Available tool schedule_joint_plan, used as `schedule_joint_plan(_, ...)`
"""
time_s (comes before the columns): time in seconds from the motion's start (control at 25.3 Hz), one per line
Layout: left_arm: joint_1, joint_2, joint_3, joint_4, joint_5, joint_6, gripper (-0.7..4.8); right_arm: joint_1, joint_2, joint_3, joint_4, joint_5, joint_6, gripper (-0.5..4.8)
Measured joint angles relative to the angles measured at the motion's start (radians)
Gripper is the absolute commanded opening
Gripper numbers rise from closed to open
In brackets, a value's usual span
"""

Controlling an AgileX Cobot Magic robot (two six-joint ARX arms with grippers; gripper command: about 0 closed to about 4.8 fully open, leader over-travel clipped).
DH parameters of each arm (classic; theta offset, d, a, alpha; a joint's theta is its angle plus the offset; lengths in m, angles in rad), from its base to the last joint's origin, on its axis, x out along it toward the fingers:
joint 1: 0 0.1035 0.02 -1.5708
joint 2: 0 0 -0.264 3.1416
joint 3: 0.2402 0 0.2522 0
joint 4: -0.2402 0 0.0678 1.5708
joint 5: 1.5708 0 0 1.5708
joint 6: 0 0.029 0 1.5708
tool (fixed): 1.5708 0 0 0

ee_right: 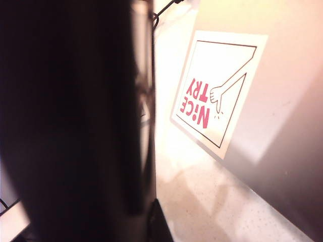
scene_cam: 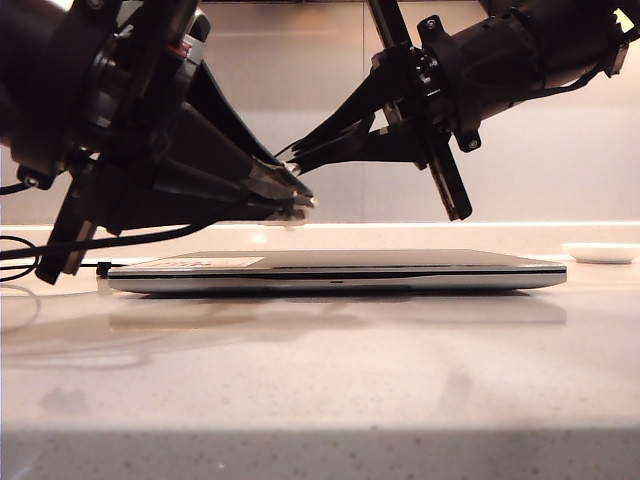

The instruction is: Pick up the charging cable and the phone, plug the charging cable into the charging port on the phone, and finally place them back on the table.

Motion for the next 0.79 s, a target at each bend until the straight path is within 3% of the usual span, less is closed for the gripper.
schedule_joint_plan(0.28,-0.001,0.000,-0.001,-0.017,0.011,0.000,-0.06,-0.001,0.000,0.000,-0.075,0.002,0.001,-0.07)
schedule_joint_plan(0.79,0.000,0.001,-0.003,-0.007,0.008,0.000,-0.06,0.035,0.000,0.000,-0.032,0.039,0.008,-0.07)
